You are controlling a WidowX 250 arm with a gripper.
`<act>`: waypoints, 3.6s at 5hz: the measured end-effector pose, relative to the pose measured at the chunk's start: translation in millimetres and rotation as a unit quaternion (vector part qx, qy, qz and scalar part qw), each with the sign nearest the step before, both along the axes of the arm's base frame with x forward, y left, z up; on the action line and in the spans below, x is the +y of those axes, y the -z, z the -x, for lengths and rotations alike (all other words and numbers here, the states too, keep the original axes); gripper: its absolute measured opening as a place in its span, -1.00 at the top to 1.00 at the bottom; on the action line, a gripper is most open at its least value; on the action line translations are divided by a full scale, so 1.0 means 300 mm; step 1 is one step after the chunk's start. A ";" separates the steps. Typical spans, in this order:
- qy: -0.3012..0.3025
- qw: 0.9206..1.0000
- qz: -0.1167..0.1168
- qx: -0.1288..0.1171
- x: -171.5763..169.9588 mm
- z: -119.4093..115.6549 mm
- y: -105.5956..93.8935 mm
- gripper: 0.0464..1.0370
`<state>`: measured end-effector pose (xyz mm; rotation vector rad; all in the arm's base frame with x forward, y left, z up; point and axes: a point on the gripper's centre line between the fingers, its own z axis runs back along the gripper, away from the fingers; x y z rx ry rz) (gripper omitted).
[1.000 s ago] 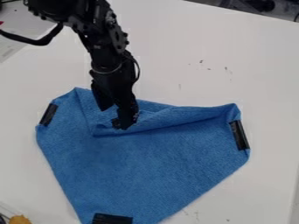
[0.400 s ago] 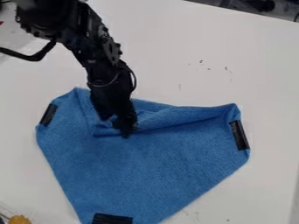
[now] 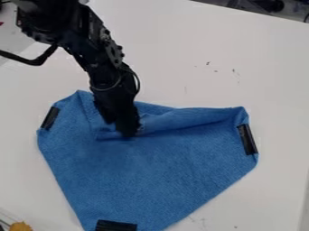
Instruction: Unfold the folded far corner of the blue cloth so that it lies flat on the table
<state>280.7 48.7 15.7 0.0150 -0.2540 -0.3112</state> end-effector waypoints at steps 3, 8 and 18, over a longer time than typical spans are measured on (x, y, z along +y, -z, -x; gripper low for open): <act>-0.007 0.999 -0.014 0.037 -0.007 0.016 -0.011 0.97; 0.147 0.988 -0.045 0.005 0.092 -0.432 -0.087 0.98; 0.020 0.999 -0.017 0.033 -0.109 -0.443 -0.185 -0.93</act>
